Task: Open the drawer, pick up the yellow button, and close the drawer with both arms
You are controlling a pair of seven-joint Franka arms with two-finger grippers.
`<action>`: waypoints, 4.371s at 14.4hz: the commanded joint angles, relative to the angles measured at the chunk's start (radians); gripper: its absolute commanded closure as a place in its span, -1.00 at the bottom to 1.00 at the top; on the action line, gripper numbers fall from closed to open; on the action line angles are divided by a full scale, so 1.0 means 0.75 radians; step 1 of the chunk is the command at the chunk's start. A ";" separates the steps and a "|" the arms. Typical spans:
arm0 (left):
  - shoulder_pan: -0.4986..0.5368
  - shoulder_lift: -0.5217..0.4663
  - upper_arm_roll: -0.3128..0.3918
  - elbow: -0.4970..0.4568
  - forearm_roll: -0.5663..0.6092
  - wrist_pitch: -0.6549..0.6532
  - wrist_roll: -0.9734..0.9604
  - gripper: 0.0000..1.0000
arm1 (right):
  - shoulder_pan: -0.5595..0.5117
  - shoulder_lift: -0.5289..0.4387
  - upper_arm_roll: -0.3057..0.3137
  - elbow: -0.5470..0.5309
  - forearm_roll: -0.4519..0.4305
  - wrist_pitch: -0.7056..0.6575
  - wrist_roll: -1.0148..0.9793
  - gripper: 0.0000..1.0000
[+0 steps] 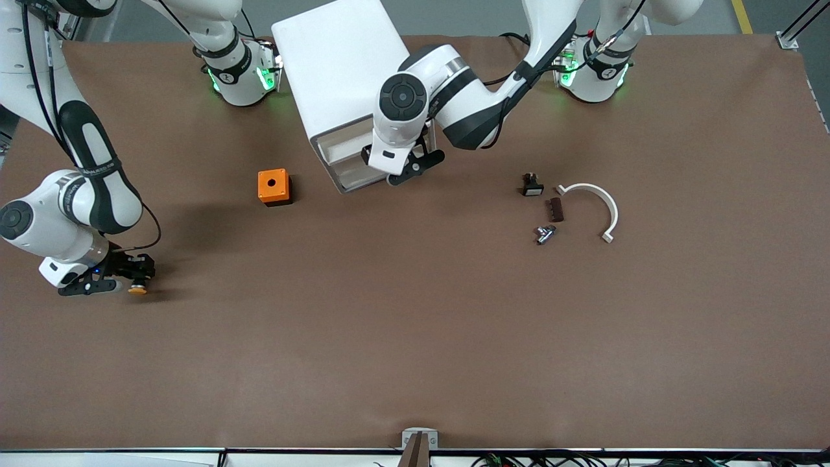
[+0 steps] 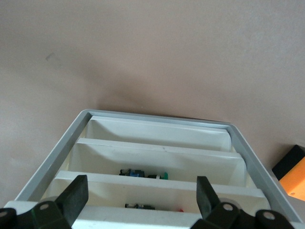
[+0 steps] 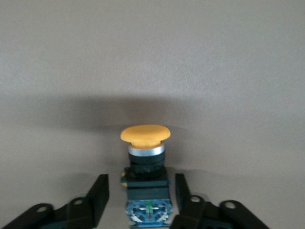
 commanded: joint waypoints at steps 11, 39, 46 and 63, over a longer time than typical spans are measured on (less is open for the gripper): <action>-0.036 0.015 -0.038 -0.041 -0.193 0.004 -0.036 -1.00 | 0.108 -0.201 0.032 0.368 0.024 -0.841 0.402 -1.00; 0.872 -0.469 0.012 0.158 0.265 -0.857 1.041 -1.00 | 0.348 -0.533 0.038 0.818 -0.083 -1.593 0.651 -1.00; 0.880 -0.770 0.271 -0.131 0.280 -0.841 1.589 -1.00 | 0.354 -0.621 0.038 0.800 -0.052 -1.626 0.671 -1.00; 0.884 -0.776 0.404 -0.137 0.310 -0.407 1.782 -1.00 | 0.411 -0.885 -0.077 0.450 -0.005 -1.450 0.661 -1.00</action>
